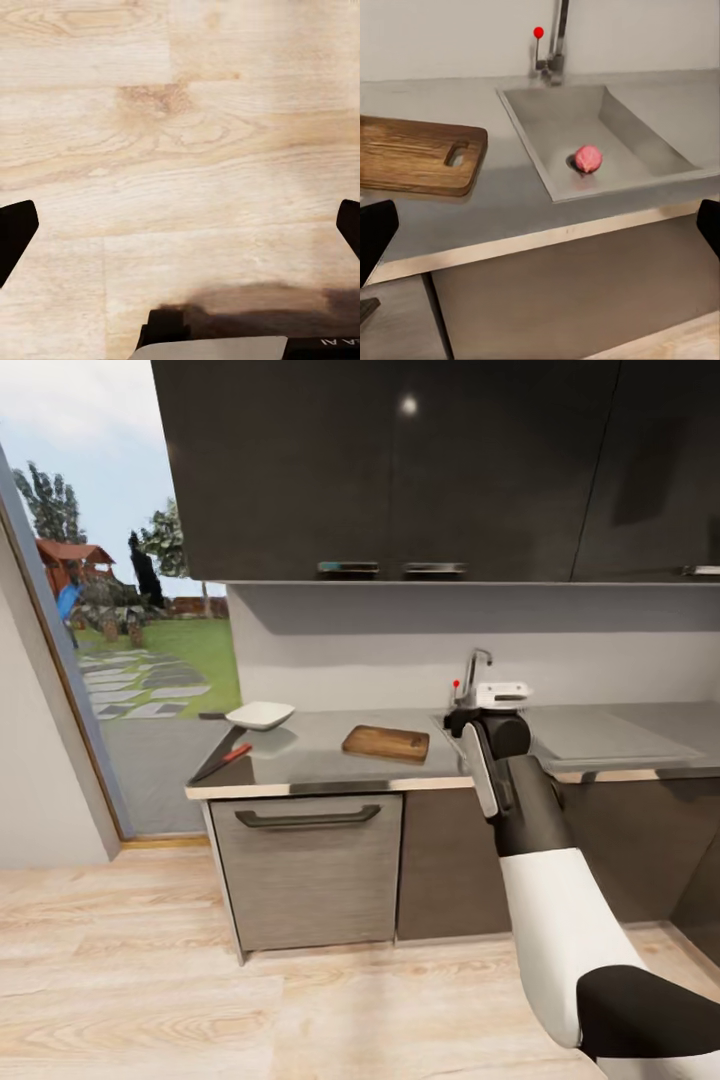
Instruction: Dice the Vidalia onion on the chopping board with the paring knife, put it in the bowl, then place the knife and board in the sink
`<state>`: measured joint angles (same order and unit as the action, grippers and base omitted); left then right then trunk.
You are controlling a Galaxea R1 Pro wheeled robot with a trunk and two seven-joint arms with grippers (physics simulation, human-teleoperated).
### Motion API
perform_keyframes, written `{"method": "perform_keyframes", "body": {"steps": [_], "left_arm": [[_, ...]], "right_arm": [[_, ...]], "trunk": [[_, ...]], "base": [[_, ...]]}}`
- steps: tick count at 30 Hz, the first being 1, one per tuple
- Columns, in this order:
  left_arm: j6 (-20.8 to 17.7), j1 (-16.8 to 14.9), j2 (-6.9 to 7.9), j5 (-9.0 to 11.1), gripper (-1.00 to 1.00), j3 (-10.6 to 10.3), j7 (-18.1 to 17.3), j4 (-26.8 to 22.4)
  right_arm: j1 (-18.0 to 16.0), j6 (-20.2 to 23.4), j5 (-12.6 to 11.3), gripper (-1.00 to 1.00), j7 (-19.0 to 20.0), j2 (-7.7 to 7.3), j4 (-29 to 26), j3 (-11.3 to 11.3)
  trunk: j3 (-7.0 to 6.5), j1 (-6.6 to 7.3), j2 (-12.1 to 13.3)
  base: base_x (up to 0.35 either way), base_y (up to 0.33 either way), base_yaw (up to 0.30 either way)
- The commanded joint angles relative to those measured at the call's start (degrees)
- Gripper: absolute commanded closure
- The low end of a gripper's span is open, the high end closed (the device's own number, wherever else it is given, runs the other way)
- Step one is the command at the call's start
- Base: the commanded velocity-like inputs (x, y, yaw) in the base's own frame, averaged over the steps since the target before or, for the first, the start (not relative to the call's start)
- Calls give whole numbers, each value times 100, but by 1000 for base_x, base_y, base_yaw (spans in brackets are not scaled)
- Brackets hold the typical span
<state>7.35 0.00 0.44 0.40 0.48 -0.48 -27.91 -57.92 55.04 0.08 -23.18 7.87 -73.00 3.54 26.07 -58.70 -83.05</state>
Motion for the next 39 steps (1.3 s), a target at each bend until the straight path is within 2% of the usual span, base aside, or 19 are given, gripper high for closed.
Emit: {"method": "perform_keyframes", "body": {"steps": [1, 12, 24, 30, 39], "left_arm": [[12, 0, 0, 4, -100, 5, -5, -2], [12, 0, 0, 4, -100, 5, -6, 2], [12, 0, 0, 4, -100, 5, -5, 5], [12, 0, 0, -6, -100, 5, -7, 14], [17, 0, 0, -5, -100, 5, -5, 6]], "right_arm": [[-10, -21, 1, -100, -17, 0, 89, 6], [-18, -173, -15, -100, 0, -18, 316, -17], [-16, -182, -15, -100, 12, -60, 356, -43], [-18, -187, -5, -100, 23, -79, 373, -426], [-16, -217, -18, -100, 32, -172, 797, -461]], "trunk": [[6, -3, -3], [6, -3, -3], [6, -3, -3], [6, -3, -3], [6, -3, -3]], "base": [[265, 185, 0], [267, 177, 0], [278, 10, 0], [268, -186, 0], [97, -75, 0]]}}
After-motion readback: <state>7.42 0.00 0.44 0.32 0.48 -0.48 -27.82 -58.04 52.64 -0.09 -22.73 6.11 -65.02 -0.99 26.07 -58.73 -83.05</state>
